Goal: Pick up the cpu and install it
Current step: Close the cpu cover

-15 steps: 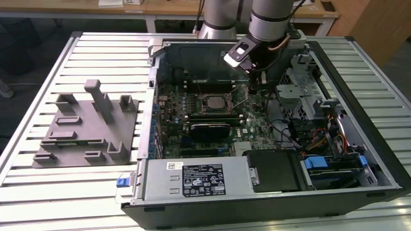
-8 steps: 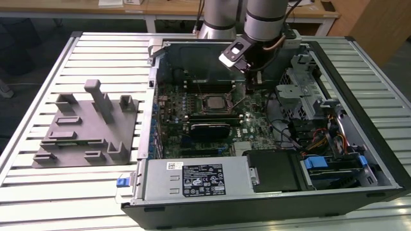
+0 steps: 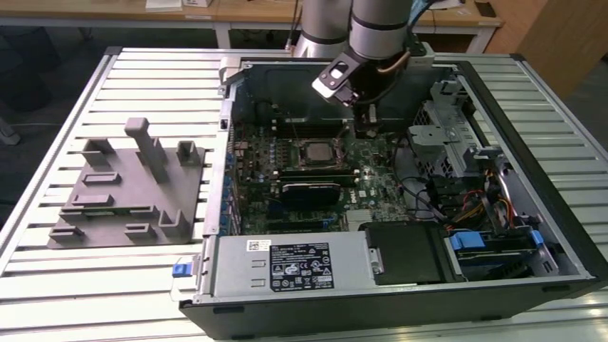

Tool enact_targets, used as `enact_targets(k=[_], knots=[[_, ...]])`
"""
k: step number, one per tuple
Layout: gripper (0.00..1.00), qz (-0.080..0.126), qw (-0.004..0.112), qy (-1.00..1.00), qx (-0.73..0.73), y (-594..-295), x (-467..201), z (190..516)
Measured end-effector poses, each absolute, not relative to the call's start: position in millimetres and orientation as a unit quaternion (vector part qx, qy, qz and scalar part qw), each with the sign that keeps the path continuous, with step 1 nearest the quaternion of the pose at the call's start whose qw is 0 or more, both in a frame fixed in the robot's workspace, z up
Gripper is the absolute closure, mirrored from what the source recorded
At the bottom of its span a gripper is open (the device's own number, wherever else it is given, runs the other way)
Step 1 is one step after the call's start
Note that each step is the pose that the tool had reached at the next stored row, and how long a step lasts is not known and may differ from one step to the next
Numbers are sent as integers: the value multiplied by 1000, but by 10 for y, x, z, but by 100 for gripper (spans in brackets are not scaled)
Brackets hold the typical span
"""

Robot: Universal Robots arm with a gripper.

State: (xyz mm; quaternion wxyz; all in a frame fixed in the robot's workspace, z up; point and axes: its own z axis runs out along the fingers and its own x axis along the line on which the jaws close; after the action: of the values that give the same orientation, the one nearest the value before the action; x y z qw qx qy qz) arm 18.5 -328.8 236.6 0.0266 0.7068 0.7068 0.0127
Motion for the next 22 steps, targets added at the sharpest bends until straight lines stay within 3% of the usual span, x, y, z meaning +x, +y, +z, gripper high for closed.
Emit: enact_targets(k=[22], knots=[[89, 13, 28, 707, 707, -3271, -174, 2350]])
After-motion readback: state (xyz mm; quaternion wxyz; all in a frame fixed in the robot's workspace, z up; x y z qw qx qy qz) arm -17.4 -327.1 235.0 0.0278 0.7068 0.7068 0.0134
